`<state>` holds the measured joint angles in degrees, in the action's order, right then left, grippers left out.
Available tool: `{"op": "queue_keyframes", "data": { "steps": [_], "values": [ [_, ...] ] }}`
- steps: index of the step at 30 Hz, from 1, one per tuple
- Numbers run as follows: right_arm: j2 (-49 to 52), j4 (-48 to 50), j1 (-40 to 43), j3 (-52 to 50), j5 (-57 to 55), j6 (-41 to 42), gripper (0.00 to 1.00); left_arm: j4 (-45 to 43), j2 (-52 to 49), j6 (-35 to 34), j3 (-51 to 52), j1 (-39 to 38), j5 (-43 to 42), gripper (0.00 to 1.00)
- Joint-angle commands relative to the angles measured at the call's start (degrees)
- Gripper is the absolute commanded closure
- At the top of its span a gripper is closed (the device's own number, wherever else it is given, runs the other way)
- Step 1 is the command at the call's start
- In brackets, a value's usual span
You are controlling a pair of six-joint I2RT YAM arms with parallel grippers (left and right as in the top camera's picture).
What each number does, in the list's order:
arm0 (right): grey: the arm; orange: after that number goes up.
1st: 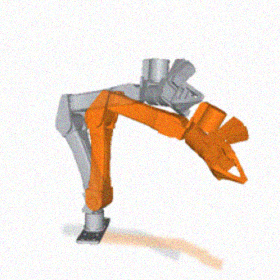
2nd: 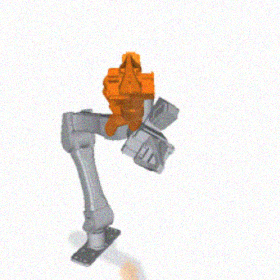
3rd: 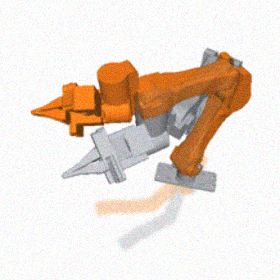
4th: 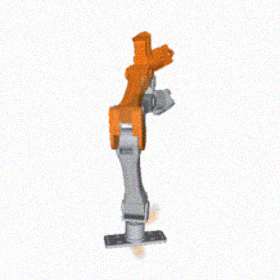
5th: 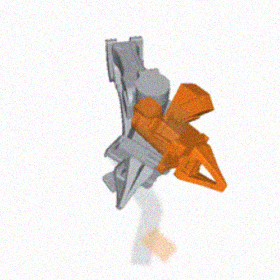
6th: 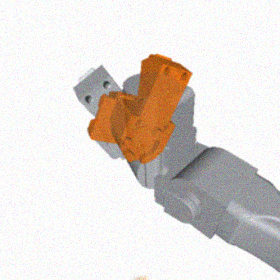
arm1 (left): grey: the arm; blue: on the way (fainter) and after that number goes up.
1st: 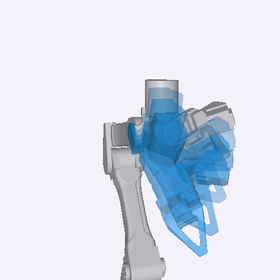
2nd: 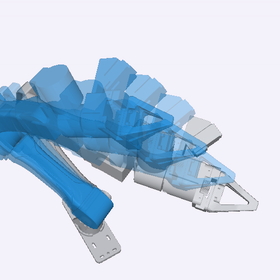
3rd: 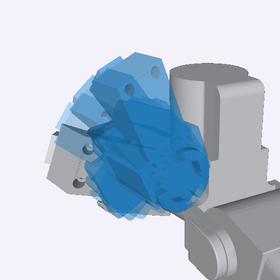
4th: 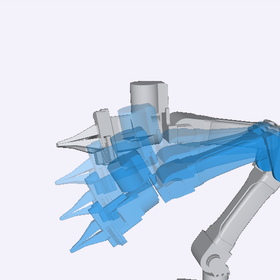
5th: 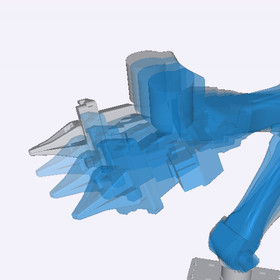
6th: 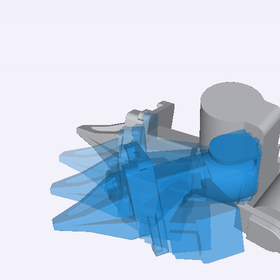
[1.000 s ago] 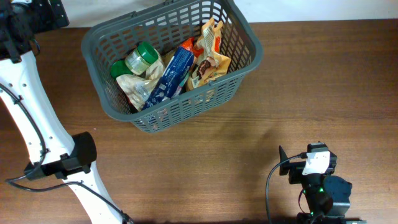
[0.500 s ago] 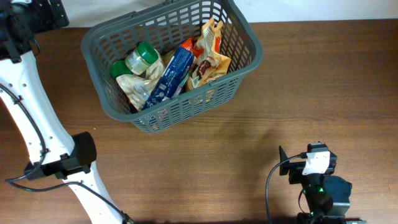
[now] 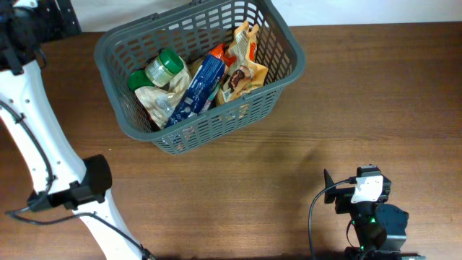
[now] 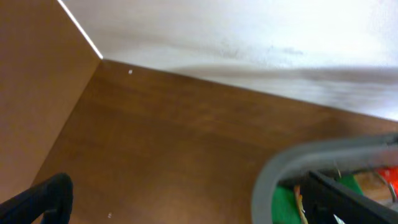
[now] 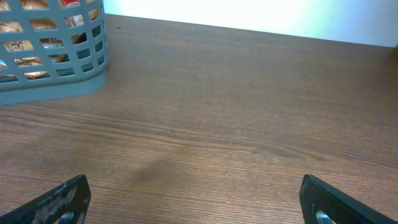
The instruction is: Pack container
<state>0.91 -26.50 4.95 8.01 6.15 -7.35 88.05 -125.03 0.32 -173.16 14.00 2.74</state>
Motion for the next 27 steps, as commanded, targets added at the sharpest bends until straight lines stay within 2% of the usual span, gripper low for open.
{"op": "queue_keyframes", "data": {
  "steps": [1,7,11,13,16,18,21,23,27],
  "values": [
    [-0.72,0.37,0.33,-0.52,0.74,0.72,0.01,2.05,9.49,-0.57,1.64,-1.27,-0.44,0.01],
    [-0.72,0.37,0.33,-0.52,0.74,0.72,0.01,2.27,25.09,-0.57,18.16,-6.34,-0.44,0.01],
    [-0.72,0.37,0.33,-0.52,0.74,0.72,0.01,-2.36,39.6,3.02,36.83,-10.34,8.35,0.01],
    [-0.72,0.37,0.33,-0.52,0.74,0.72,0.01,-9.49,46.31,2.97,46.27,-11.28,9.66,0.01],
    [-0.72,0.37,0.33,-0.52,0.74,0.72,0.01,-27.63,58.23,2.97,62.97,-12.37,9.53,0.01],
    [-0.72,0.37,0.33,-0.52,0.74,0.72,0.01,-40.57,66.2,2.97,73.83,-13.16,9.55,0.01],
    [-0.72,0.37,0.33,-0.52,0.74,0.72,0.01,-63.3,82.66,2.97,96.5,-15.08,9.55,0.01],
    [-0.72,0.37,0.33,-0.52,0.74,0.72,0.01,-68.48,89.85,2.97,105.98,-16.59,9.55,0.01],
    [-0.72,0.37,0.33,-0.52,0.74,0.72,0.01,-73.02,102.38,2.93,125.02,-21.11,9.4,0.01]
  ]
}}
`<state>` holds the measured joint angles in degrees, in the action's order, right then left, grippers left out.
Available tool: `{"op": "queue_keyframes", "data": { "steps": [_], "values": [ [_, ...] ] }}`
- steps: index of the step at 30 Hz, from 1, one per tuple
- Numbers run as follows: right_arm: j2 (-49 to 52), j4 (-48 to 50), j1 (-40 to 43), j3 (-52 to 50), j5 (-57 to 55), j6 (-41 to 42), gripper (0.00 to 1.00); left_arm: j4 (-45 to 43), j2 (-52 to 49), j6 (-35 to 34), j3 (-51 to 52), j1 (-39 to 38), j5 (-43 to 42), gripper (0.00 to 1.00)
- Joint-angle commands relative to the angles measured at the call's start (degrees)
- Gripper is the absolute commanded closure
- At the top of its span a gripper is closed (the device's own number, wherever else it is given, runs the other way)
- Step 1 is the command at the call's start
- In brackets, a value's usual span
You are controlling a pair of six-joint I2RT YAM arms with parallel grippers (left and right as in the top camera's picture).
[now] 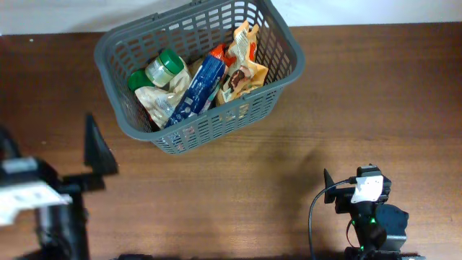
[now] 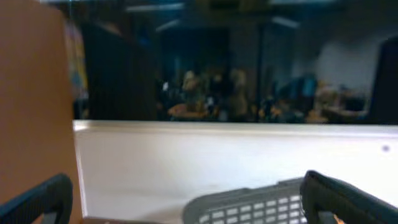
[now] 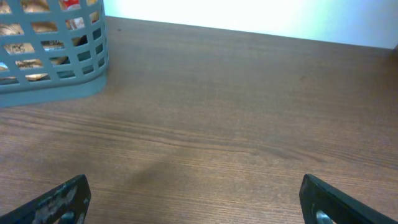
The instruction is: Pack container
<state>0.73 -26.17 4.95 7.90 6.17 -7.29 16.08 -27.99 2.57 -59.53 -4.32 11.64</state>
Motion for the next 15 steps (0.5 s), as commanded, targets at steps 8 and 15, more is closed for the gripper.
{"op": "queue_keyframes", "data": {
  "steps": [8,15],
  "values": [
    [-0.55,0.04,0.33,-0.42,0.72,0.66,0.01,-10.23,18.95,0.68,40.5,-4.79,-9.51,0.01],
    [-0.55,0.04,0.33,-0.42,0.72,0.66,0.01,-14.97,27.76,0.68,54.86,-4.72,-10.86,0.01]
  ]
}}
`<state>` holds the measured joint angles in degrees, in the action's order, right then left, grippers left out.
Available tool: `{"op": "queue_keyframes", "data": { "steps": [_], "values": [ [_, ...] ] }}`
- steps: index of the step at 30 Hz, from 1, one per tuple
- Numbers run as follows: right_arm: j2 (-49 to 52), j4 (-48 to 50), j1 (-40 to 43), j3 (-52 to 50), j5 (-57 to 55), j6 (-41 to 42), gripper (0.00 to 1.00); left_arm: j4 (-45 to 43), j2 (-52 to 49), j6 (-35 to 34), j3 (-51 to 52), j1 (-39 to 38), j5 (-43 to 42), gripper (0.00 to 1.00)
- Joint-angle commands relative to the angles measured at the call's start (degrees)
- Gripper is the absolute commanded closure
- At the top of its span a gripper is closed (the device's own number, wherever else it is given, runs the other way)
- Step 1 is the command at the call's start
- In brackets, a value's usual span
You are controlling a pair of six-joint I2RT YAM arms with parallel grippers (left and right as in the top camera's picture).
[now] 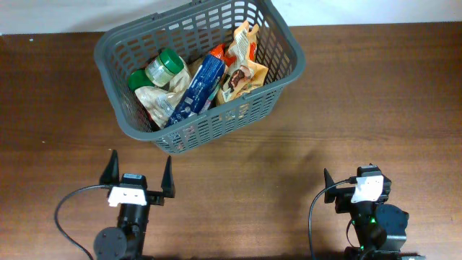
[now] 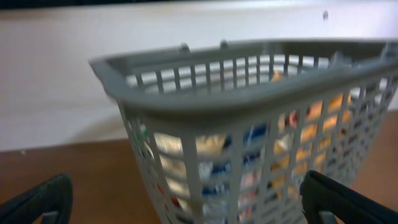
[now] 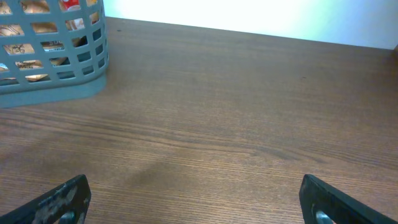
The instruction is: Pack container
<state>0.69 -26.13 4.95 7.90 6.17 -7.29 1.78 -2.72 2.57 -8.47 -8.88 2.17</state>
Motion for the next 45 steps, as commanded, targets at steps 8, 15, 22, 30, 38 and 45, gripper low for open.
{"op": "queue_keyframes", "data": {
  "steps": [8,15,22,30,38,45],
  "values": [
    [-0.5,0.0,0.33,-0.42,0.72,0.66,0.01,6.82,2.34,0.7,6.01,-0.17,-1.36,0.01],
    [-0.5,0.0,0.33,-0.42,0.72,0.66,0.01,7.08,2.27,0.7,6.01,-0.17,-1.38,0.01],
    [-0.5,0.0,0.33,-0.42,0.72,0.66,0.01,7.06,2.27,0.7,6.01,-0.17,-1.38,0.01],
    [-0.5,0.0,0.33,-0.42,0.72,0.66,0.01,7.08,2.27,0.7,6.01,-0.17,-1.36,0.01],
    [-0.5,0.0,0.33,-0.42,0.72,0.66,0.01,7.06,2.27,0.7,6.01,-0.17,-1.38,0.01],
    [-0.5,0.0,0.33,-0.42,0.72,0.66,0.01,7.06,2.27,0.7,6.01,-0.17,-1.38,0.01]
  ]
}}
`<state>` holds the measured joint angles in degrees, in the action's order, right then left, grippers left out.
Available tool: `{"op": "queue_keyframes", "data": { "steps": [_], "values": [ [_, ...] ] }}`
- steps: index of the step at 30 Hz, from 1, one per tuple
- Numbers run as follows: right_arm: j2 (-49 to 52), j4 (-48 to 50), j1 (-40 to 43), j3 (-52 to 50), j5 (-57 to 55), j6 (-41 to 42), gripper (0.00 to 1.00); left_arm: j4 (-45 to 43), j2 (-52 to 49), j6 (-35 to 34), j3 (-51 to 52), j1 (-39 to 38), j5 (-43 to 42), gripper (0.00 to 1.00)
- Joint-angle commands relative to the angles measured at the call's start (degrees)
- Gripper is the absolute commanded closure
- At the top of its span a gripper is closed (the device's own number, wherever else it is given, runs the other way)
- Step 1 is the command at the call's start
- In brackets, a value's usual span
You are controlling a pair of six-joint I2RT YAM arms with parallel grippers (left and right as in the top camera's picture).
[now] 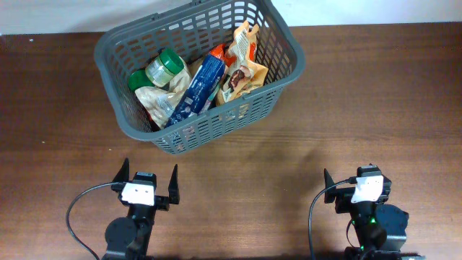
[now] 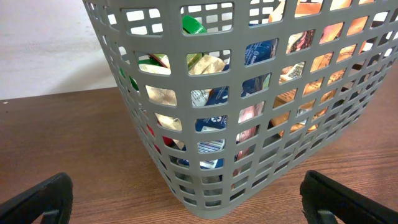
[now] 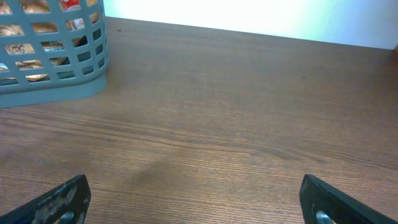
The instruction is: Pack container
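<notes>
A grey slatted basket (image 1: 285, 71) stands at the back of the wooden table, holding a blue packet (image 1: 198, 84), two green-capped jars (image 1: 164, 66), an orange snack bag (image 1: 244, 65) and a clear pouch (image 1: 155, 101). My left gripper (image 1: 148, 185) sits low at the front left, open and empty, facing the basket's near wall (image 2: 205, 186). At the front right my right gripper (image 1: 345, 189) is open with nothing in it; its fingertips (image 3: 68, 198) frame bare wood. The basket's corner (image 3: 56, 87) shows at that view's upper left.
A white wall strip runs behind the table's far edge (image 1: 361, 18). Black cables (image 1: 76, 217) loop beside each arm base near the front edge. Bare brown wood (image 1: 375, 108) lies to the right of the basket.
My left gripper has shifted slightly right and closer to the basket, whose wall now fills the left wrist view. The right arm and the basket's contents are unchanged.
My left arm first stretched up the left side with its gripper by the basket's far left corner. It then was swung back at the front left, camera facing the room. Later it rested low before the basket, and now a little nearer. The right gripper stayed put.
</notes>
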<state>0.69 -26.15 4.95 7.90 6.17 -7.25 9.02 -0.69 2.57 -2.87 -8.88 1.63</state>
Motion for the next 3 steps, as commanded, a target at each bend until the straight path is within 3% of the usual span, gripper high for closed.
{"op": "queue_keyframes", "data": {
  "steps": [1,3],
  "values": [
    [-0.5,0.02,0.33,-0.42,0.72,0.61,0.01,-0.17,0.24,0.7,0.42,-0.17,-0.83,0.01],
    [-0.5,0.02,0.33,-0.42,0.72,0.61,0.01,-0.17,0.24,0.7,0.42,-0.17,-0.83,0.01]
  ]
}}
